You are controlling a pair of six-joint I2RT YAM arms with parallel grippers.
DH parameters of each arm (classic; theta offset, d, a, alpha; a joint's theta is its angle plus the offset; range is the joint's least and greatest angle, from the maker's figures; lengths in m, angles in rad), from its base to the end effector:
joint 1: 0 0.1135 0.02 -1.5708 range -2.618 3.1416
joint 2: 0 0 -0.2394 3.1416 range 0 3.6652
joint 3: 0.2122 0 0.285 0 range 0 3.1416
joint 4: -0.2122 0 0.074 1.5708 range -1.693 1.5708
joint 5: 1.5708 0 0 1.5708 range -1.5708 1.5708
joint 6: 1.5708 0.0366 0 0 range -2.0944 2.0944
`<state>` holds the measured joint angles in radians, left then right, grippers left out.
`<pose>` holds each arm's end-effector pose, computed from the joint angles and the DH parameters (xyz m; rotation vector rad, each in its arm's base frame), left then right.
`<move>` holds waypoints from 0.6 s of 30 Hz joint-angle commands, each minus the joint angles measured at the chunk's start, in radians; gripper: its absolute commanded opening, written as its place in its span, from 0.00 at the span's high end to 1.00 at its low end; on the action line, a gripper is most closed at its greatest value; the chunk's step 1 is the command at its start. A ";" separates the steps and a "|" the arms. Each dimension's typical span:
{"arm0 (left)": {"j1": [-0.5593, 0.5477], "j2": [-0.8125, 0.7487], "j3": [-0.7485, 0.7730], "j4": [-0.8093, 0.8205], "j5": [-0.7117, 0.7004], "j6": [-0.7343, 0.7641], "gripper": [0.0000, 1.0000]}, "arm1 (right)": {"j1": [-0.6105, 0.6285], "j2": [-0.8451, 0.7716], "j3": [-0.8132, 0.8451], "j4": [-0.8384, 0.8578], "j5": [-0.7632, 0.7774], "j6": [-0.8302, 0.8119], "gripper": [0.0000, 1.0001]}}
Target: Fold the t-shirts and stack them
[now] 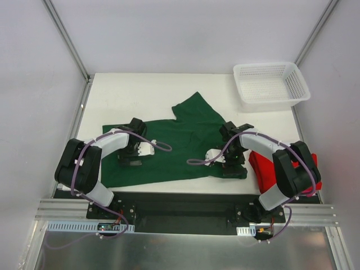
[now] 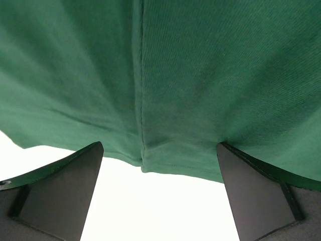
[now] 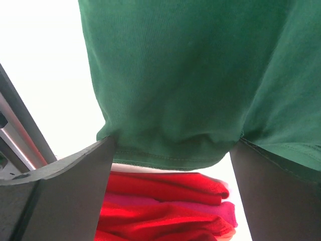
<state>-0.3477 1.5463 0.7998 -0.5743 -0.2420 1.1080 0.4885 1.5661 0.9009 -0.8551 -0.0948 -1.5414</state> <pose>0.2724 -0.0894 0.1016 1.9372 2.2421 0.4727 0.2462 0.1348 0.1179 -2.5920 1.6058 0.0863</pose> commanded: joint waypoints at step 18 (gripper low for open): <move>-0.005 -0.061 0.199 -0.214 0.216 -0.214 0.01 | -0.024 0.006 0.312 -0.374 -0.174 -0.111 0.00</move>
<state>-0.3473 1.5681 0.9051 -0.7490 -0.0731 0.9672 0.4870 1.6302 1.0882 -1.1095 -0.1616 -1.6192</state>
